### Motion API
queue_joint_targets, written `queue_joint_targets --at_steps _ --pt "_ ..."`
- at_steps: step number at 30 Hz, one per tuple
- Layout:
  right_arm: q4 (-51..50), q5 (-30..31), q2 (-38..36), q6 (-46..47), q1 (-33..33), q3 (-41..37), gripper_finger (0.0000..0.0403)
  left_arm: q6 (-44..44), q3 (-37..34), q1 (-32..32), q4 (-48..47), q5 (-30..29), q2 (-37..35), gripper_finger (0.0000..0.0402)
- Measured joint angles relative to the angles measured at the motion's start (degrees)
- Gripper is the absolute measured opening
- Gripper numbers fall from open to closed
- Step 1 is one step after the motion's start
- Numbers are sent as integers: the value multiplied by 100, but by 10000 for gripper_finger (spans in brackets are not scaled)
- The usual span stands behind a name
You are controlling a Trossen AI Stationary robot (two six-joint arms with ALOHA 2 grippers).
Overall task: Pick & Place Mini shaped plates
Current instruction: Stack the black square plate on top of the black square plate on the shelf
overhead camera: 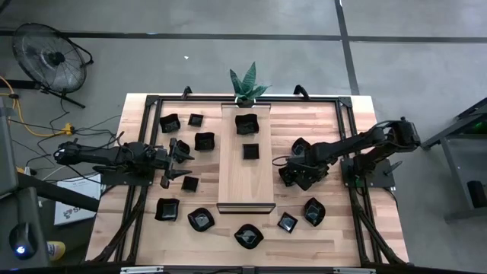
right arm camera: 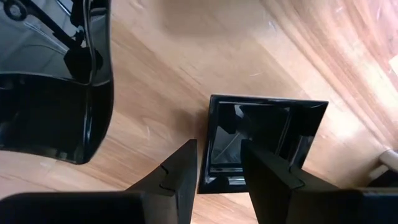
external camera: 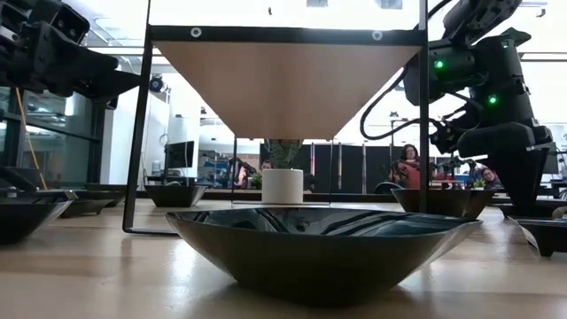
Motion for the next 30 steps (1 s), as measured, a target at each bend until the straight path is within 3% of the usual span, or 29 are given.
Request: queue_joint_targets --at_steps 25,30 --pt "158 10 234 74 0 0 118 0 0 1 0 0 1 234" --pt "155 15 234 70 0 0 104 2 0 2 2 0 0 234"
